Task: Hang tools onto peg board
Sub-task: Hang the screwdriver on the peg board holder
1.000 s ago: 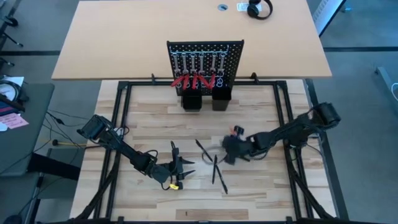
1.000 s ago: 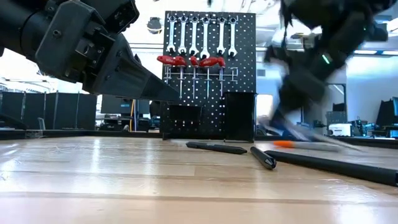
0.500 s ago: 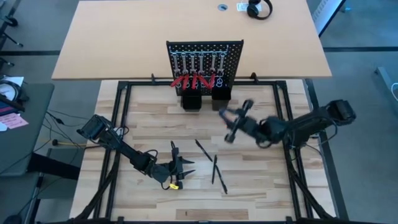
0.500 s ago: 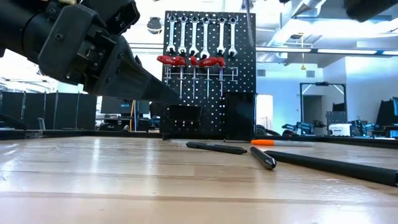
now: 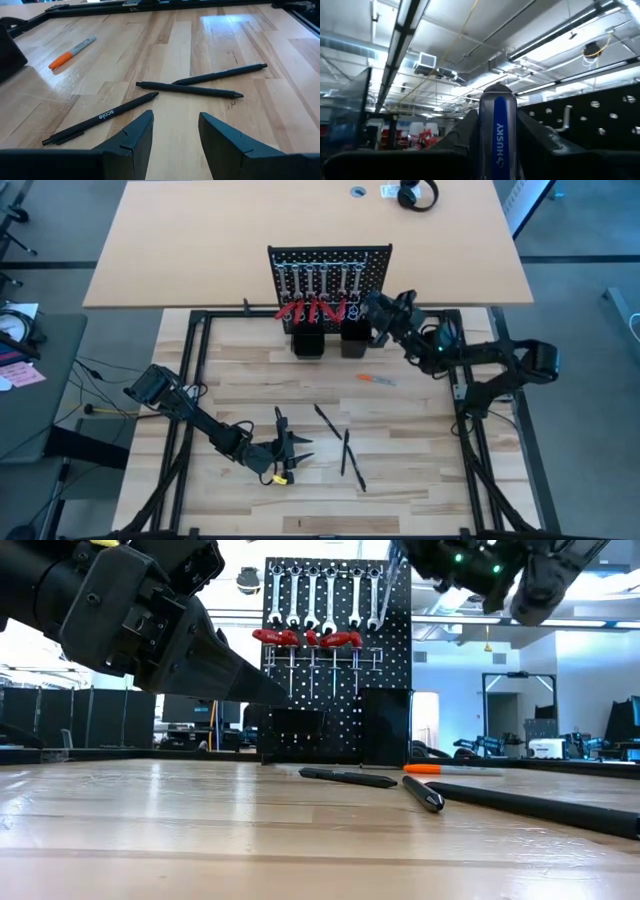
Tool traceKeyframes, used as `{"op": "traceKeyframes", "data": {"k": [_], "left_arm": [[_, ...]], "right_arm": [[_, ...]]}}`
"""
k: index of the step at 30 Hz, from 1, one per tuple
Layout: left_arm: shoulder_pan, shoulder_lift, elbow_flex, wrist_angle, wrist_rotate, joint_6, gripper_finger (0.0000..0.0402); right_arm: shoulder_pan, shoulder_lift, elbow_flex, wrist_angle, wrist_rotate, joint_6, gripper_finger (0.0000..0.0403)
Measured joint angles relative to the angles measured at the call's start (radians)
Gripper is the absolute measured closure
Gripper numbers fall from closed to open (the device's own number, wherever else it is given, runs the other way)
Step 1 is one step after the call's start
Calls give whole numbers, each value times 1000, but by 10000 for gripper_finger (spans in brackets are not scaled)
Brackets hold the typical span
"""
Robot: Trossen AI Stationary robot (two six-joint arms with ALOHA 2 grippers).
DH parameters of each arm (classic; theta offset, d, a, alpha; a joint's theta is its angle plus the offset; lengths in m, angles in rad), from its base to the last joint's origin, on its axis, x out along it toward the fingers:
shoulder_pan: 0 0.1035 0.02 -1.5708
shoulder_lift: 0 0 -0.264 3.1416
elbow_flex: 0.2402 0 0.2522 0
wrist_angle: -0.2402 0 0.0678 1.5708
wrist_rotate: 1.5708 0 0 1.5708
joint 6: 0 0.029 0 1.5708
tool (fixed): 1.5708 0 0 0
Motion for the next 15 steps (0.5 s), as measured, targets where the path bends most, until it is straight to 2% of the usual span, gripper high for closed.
{"op": "traceKeyframes", "data": {"k": [6,15], "left_arm": [[0,0,0,0,0,4,251],[0,0,0,-3,0,4,251]], "right_arm": [[-70,86,33,37,-26,44,296],[-81,152,92,25,-28,-15,296]]}}
